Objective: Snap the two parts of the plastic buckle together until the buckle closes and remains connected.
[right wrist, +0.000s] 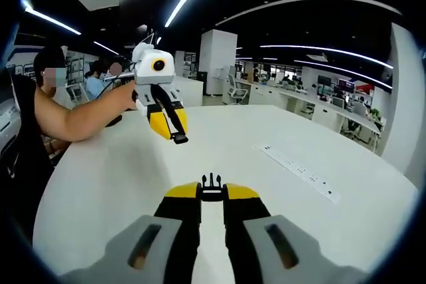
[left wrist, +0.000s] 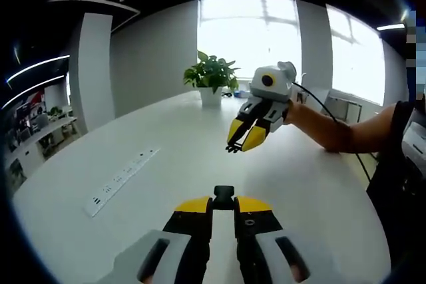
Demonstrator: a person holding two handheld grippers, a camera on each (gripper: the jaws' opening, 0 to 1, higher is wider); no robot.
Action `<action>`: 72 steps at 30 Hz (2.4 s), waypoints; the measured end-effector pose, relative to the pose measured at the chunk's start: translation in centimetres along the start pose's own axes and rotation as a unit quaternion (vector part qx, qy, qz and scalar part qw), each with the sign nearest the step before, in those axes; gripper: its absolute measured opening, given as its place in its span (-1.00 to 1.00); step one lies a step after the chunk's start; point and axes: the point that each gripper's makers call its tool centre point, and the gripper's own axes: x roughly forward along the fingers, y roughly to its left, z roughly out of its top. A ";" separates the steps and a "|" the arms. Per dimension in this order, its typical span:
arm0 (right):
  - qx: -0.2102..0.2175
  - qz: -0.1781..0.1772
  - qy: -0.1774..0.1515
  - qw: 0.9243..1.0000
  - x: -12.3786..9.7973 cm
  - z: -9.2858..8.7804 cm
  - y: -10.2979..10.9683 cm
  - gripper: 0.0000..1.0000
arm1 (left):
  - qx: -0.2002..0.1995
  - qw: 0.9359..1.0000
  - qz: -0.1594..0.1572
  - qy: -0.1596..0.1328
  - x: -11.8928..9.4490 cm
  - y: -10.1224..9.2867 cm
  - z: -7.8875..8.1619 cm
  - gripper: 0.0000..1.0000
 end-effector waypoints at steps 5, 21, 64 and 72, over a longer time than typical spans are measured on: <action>0.001 0.001 0.002 1.000 0.1 -0.1 0.2 -0.76 | 0.002 1.000 -0.003 0.000 0.1 -0.6 0.0 -0.78; -0.008 -0.001 0.006 1.000 -0.4 0.5 0.4 -0.76 | 0.002 1.000 -0.009 0.000 0.0 -1.4 0.0 -0.78; -0.008 0.004 0.007 1.000 -0.6 0.2 2.4 -0.75 | 0.001 1.000 -0.009 0.002 -0.8 -2.7 -0.8 -0.78; -0.009 0.005 0.008 1.000 -0.6 0.1 2.7 -0.75 | 0.001 1.000 -0.008 0.004 -1.0 -3.1 -0.9 -0.78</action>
